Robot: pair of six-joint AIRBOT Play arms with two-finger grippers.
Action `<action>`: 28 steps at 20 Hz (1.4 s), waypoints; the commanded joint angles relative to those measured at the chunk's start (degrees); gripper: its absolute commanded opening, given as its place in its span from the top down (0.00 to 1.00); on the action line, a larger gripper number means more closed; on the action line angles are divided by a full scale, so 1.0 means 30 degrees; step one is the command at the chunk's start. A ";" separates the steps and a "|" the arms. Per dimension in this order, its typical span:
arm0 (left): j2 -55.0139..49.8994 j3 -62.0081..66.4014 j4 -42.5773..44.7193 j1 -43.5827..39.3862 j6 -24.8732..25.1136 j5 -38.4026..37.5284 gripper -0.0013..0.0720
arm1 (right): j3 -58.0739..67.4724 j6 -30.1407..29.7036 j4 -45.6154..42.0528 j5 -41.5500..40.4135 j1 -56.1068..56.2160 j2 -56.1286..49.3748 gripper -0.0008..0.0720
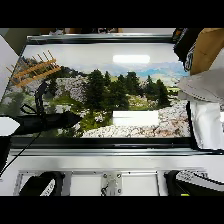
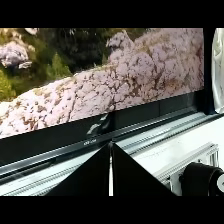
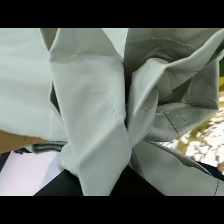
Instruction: Fold the clothes and pants, and hang the long-sleeved shirts on hangers.
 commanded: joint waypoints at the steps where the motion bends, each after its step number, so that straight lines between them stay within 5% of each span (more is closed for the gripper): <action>1: -0.0015 -0.0007 0.0007 0.0015 0.0007 0.0087 0.96 | 0.0015 0.2965 -0.4969 0.2623 -0.0168 0.1377 0.98; 5: -0.0007 -0.0007 0.0000 0.0000 0.0015 0.0117 0.96 | -0.0029 0.1865 -0.5523 0.8553 0.0051 0.1814 0.98; 10: -0.0007 -0.0007 0.0000 -0.0007 0.0029 0.0066 0.96 | -0.1005 0.1836 -1.0550 1.3559 0.1807 0.3242 0.98; 21: 0.0000 -0.0007 0.0007 -0.0007 0.1260 -0.1231 0.96 | -0.9209 0.1931 -1.3464 1.4848 0.2455 0.7431 0.98; 27: 0.0000 -0.0007 0.0007 0.0000 0.1537 -0.1224 0.96 | -0.9857 0.0889 -1.4163 1.4396 0.2455 0.7606 0.96; 28: 0.0000 -0.0007 0.0007 0.0000 0.1537 -0.1224 0.96 | -0.9857 0.0794 -1.4069 1.4396 0.2455 0.7614 0.69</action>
